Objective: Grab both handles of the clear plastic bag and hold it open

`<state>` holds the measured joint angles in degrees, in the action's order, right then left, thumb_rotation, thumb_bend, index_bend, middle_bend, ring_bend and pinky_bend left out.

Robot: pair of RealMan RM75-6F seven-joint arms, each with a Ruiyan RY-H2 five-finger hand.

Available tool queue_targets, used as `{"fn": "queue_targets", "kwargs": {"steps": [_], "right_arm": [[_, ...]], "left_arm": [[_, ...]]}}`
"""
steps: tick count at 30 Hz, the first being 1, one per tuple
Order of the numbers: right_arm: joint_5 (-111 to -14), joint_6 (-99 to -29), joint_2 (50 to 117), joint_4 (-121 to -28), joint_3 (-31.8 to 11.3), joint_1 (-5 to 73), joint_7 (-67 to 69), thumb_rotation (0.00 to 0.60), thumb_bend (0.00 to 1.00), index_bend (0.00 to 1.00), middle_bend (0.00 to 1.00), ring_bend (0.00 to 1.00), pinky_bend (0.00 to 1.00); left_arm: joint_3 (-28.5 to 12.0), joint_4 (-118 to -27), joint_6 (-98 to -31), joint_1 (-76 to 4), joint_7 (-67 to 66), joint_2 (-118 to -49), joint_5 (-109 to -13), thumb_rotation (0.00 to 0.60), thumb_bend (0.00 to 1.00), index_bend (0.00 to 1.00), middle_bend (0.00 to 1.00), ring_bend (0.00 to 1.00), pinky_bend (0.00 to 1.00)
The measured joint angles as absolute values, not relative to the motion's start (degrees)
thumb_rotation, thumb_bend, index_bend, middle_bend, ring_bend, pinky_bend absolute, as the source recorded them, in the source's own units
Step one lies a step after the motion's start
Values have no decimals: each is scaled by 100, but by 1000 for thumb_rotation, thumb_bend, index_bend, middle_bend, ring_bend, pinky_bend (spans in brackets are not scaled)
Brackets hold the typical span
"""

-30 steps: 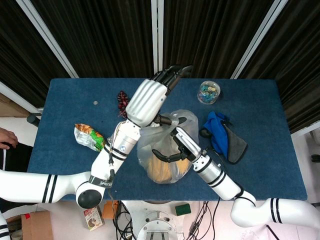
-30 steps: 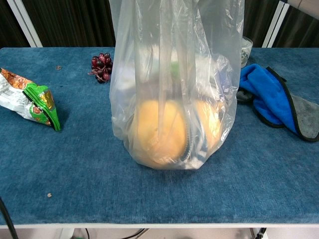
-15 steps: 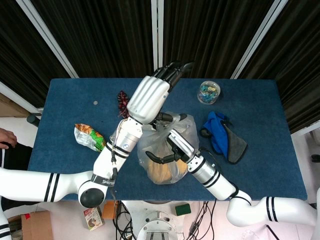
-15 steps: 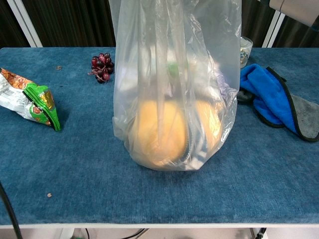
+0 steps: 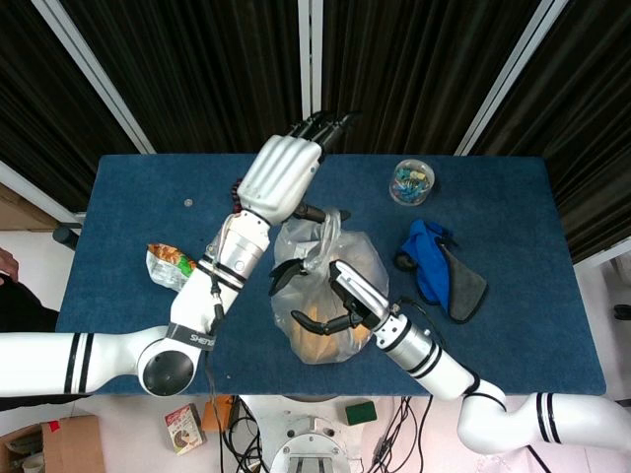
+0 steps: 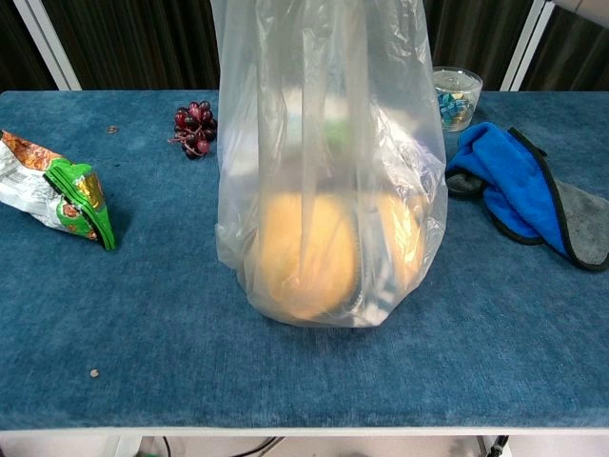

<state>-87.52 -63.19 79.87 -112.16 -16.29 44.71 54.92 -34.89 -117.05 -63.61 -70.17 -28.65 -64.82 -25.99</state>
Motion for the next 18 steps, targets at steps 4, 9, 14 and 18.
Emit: {"fn": "queue_targets", "kwargs": {"steps": [4,9,14,18], "right_arm": [[-8700,-6302,7909,-11318,-1634,4454,5702,600,399,513,457,318,351],[-8569,-6253,7713,-11455,-1681,4418,6094,600,399,524,474,323,362],[-8548,-6246,7437,-11581,-1785,4373,6404,600,399,524,476,323,363],[-8475,-6281,7318,-11659,-1902,4347,6473,600,400,524,478,322,363]], "left_arm": [[-3494,-11719,-5845,-7071,-2824,-6050,-1905,549,0,85,176,81,188],[-3357,-11678,-5381,-7105,-2717,-5602,-1446,551,0,85,176,81,188],[-3258,-11577,-4939,-7045,-2409,-5348,-1145,549,0,85,171,82,188],[-3161,-11460,-4441,-6970,-2156,-5143,-1011,548,0,85,170,82,187]]}}
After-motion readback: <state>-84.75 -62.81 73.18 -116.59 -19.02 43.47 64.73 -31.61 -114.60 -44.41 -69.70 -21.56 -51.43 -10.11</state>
